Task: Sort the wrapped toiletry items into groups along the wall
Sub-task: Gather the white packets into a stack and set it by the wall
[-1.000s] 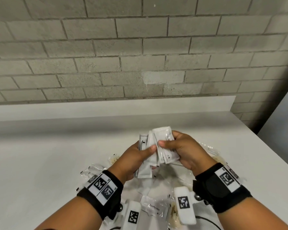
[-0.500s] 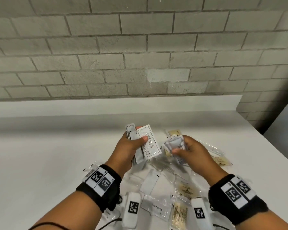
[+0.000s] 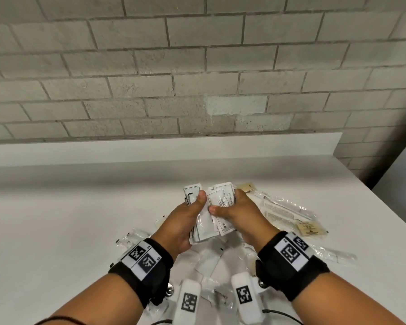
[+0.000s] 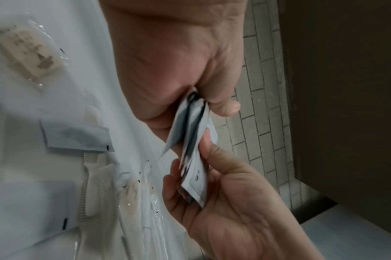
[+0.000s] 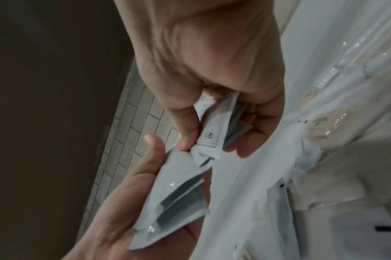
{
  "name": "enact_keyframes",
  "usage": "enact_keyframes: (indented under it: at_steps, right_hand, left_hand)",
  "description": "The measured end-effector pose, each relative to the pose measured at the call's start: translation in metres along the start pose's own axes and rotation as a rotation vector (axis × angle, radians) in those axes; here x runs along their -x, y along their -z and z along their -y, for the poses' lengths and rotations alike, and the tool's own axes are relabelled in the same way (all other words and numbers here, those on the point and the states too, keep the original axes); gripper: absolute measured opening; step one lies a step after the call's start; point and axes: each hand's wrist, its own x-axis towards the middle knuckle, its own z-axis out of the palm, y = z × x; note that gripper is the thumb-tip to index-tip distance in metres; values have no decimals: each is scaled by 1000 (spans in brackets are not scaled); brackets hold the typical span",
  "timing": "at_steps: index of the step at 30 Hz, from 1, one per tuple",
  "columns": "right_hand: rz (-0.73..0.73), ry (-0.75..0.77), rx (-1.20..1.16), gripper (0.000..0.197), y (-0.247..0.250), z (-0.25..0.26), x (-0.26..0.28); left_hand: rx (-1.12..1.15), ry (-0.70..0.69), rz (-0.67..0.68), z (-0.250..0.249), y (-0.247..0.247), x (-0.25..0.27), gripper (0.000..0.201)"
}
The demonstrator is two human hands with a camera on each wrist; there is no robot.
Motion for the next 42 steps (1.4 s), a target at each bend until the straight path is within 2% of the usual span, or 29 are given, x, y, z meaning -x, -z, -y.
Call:
enact_keyframes:
  at_steps: [1,2,3,5,7,8,10,12,15,19,21,22,24,25,26,27,29,31,34,35,36,39,42]
  right_hand:
    - [-3,-10,31,98,-1,-5,-4]
    - [-17,0,60,103,-2,-9,-7]
    - [-44,15,77,94,-3,-7,-5]
    - [-122,45,63,61,-1,4,1]
    - [-151,22,-113,32,11,10,3]
    - [-108,6,-214,27,17,12,5]
    - [44,-33,-353,31,21,16,10]
    - [158,-65,-320,34,14,15,16]
    - [122,-75,-241,37,-2,9,19]
    - [54,-8,-307,31,4,17,21]
    - [-18,152,-217,26,9,18,18]
    - [-104,330,-49,21,12,18,16]
    - [-258,797,406,10,21,15,10]
    - [-265,983,616,9,27,14,8]
    - [-259,1094,781,19,32,11,6]
    - [-236,1144,883,25,34,8,5]
    - [-203,1135,925,28,39,1,5]
    - [-193,1018,836,24,41,-7,6]
    - [-146,513,495,20,47,-3,14]
    - [-125,367,346,19,49,-2,14]
    - [-113,286,224,18,52,-1,13]
    - [-40,246,-25,17,56,15,10]
    - [128,240,-56,18,53,42,6]
  left_hand:
    - [6,17,7,1,1,1,57]
    - [7,36,17,2,1,1,52]
    - [5,49,28,2,0,2,44]
    - [17,52,18,2,2,0,24]
    - [38,20,-20,0,6,-1,26]
    - [30,-2,-36,-2,6,-1,27]
    - [-20,-47,-60,-3,7,0,31]
    - [-58,-94,-82,-2,4,-2,31]
    - [-168,-101,-156,0,-3,-5,39]
    - [-229,-111,-94,0,-1,-3,55]
    - [-223,-99,-117,-3,3,-4,61]
    - [-199,-81,-127,-5,5,-4,60]
    - [-107,-15,-71,-12,9,-2,44]
    - [-51,9,-29,-15,9,0,31]
    - [-7,11,1,-17,10,1,20]
    - [16,-13,-1,-18,10,1,18]
    - [21,-86,-47,-20,10,-1,27]
    - [22,-158,-91,-21,12,-3,35]
    - [47,-222,-167,-19,20,-7,39]
    - [37,-237,-184,-18,21,-8,38]
    - [16,-249,-191,-18,21,-8,37]
    - [-89,-237,-169,-17,19,-6,30]
    - [-280,-152,-54,-18,14,-5,26]
